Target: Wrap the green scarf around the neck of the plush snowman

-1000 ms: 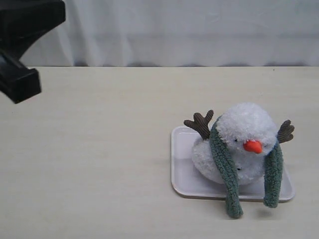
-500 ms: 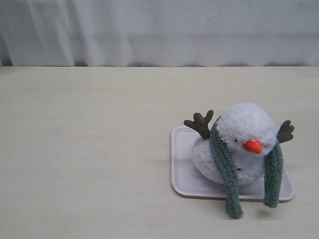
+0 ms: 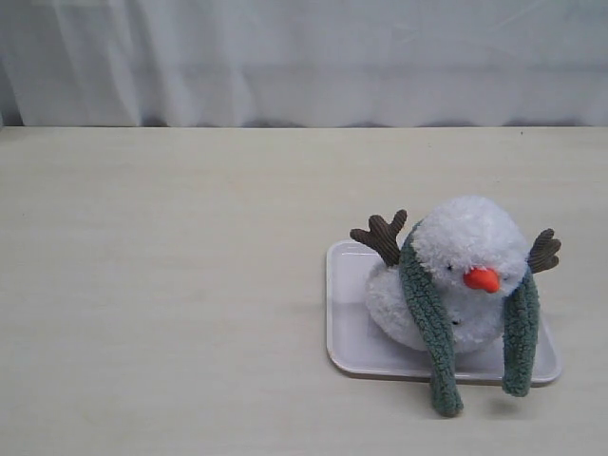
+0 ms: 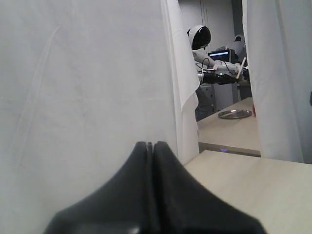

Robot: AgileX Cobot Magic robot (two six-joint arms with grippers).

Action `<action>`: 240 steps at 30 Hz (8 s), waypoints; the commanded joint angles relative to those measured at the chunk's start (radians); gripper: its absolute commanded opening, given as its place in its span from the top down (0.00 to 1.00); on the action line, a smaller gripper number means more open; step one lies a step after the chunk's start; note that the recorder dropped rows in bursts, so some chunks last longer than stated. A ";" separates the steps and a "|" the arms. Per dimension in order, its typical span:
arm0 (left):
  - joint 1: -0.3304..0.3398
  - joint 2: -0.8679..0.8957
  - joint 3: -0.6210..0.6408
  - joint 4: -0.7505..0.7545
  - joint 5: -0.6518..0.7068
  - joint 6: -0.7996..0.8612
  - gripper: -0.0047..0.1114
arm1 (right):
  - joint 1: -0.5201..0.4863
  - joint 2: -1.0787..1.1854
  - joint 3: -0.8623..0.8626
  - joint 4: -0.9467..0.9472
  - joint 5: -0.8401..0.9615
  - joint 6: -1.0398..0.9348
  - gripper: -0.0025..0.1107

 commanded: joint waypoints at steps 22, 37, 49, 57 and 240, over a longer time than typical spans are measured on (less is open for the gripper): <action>0.157 -0.031 0.003 1.068 0.034 -1.211 0.96 | -0.003 -0.005 0.003 0.002 -0.007 0.003 0.94; 0.445 -0.191 0.005 1.012 0.110 -1.218 0.96 | -0.003 -0.005 0.003 0.002 -0.007 0.003 0.94; 0.470 -0.276 0.005 1.017 0.205 -1.189 0.96 | -0.003 -0.005 0.003 0.002 -0.007 0.003 0.94; 0.470 -0.316 0.005 1.017 0.251 -1.105 0.96 | -0.003 -0.005 0.003 0.002 -0.007 0.003 0.94; 0.639 -0.480 0.726 0.883 0.082 -0.900 0.96 | -0.211 -0.127 0.606 -0.241 -0.114 0.051 0.94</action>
